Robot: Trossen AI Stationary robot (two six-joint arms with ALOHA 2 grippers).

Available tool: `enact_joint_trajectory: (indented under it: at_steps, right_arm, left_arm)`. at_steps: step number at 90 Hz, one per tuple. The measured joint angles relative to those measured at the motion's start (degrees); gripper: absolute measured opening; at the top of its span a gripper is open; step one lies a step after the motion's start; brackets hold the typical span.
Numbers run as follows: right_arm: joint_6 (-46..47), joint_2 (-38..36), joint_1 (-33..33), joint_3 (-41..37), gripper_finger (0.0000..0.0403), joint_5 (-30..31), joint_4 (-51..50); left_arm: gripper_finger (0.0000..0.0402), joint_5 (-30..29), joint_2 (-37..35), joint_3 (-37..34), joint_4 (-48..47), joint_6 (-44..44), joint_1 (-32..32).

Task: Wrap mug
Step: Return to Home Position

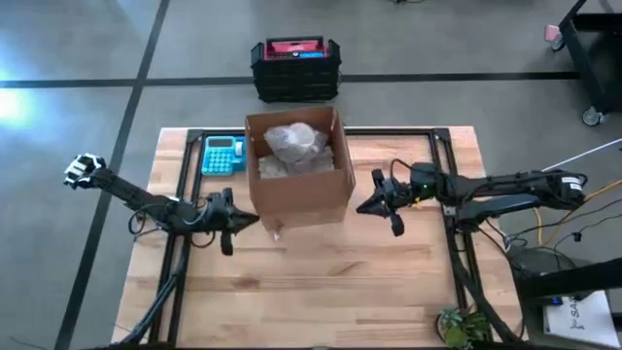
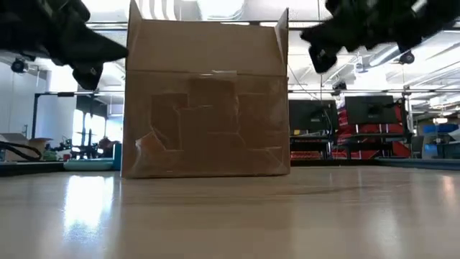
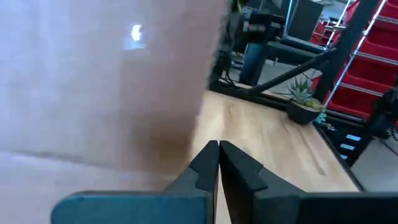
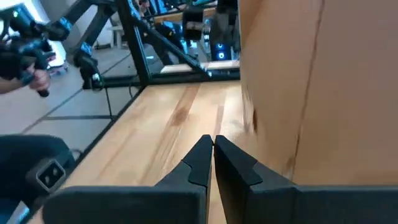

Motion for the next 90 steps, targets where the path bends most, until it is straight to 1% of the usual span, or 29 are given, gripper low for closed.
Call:
enact_joint_trajectory:
  at_steps: [10,18,23,31,43,57,66,82,90]
  right_arm:
    - [2.2,-0.8,-0.3,-4.7,0.0001,0.1,6.3]
    - [3.1,-3.2,-0.8,-7.5,0.0003,0.4,6.5]
    - [4.6,-5.1,-1.2,-9.4,0.0003,2.0,6.3]
    - [6.0,-9.0,-1.3,-12.8,0.0001,5.3,6.1]
    - [8.7,-15.7,-1.3,-17.8,0.0002,10.9,6.0]
    - [10.5,-22.8,-1.3,-22.0,0.0002,11.4,5.7]
    - [10.5,-26.6,-1.3,-22.4,0.0001,14.0,1.6]
    - [9.9,-32.2,-1.3,-22.4,0.0004,24.1,-6.8]
    - [8.0,-34.3,-1.3,-22.4,0.0002,25.0,-9.0]
  left_arm:
    - [0.0,-0.7,-3.6,-2.8,-0.1,0.8,0.1]
    - [0.0,-2.1,-6.1,-4.8,-0.8,0.7,0.1]
    - [0.0,-3.4,-7.4,-5.6,-1.1,0.7,0.1]
    - [0.0,-4.9,-9.5,-7.0,-1.6,1.1,0.2]
    - [0.0,-5.0,-12.0,-8.2,-2.2,1.4,0.3]
    - [0.0,-5.2,-14.2,-8.2,-4.2,2.1,0.6]
    - [0.0,-5.3,-15.5,-8.2,-5.0,2.1,0.8]
    - [0.0,-5.4,-17.1,-8.2,-6.7,1.4,0.9]
    - [0.0,-5.4,-17.6,-8.3,-8.2,0.8,0.9]
